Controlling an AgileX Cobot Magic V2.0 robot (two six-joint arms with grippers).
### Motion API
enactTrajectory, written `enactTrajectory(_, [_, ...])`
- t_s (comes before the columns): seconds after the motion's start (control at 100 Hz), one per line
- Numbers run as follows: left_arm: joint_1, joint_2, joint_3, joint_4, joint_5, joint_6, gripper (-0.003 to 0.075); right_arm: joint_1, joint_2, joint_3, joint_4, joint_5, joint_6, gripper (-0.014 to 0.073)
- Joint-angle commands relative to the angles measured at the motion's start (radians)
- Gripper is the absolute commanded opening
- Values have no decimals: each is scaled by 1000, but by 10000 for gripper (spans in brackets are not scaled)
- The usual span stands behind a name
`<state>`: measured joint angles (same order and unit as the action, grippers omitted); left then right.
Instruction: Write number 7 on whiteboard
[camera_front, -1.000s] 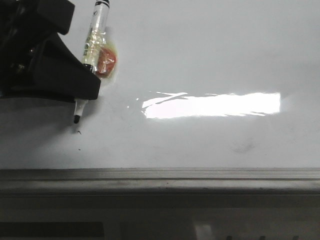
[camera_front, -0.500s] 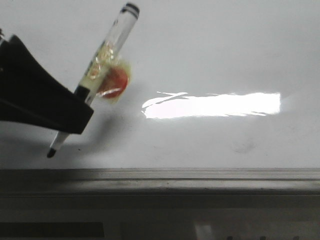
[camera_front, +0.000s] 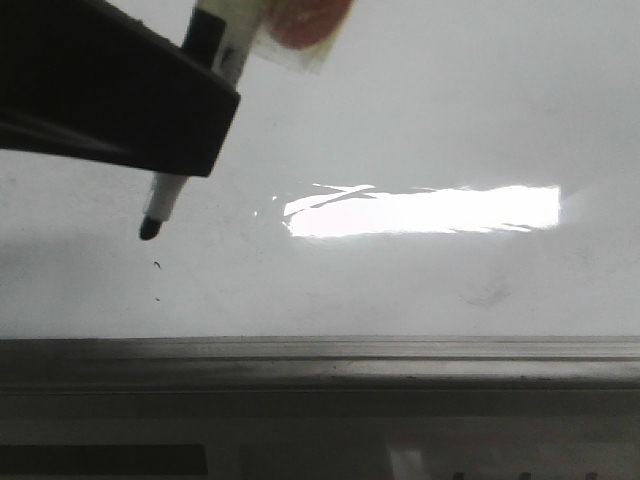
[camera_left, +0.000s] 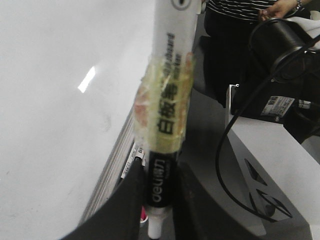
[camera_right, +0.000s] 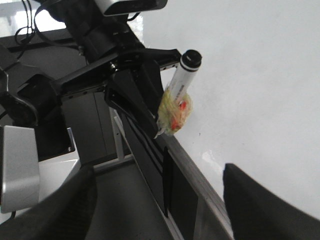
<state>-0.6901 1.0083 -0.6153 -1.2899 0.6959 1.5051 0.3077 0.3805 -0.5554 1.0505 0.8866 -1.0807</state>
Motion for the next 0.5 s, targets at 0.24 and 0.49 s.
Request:
enactTrajectory(0.24, [2,-17,-30,-61,81,144,-20,131,176,-50,156,-53,-225,479])
enactTrajectory(0.49, [2,-17,-30,-61,81,144,-20,252,344,-127,188,-74,-294,479])
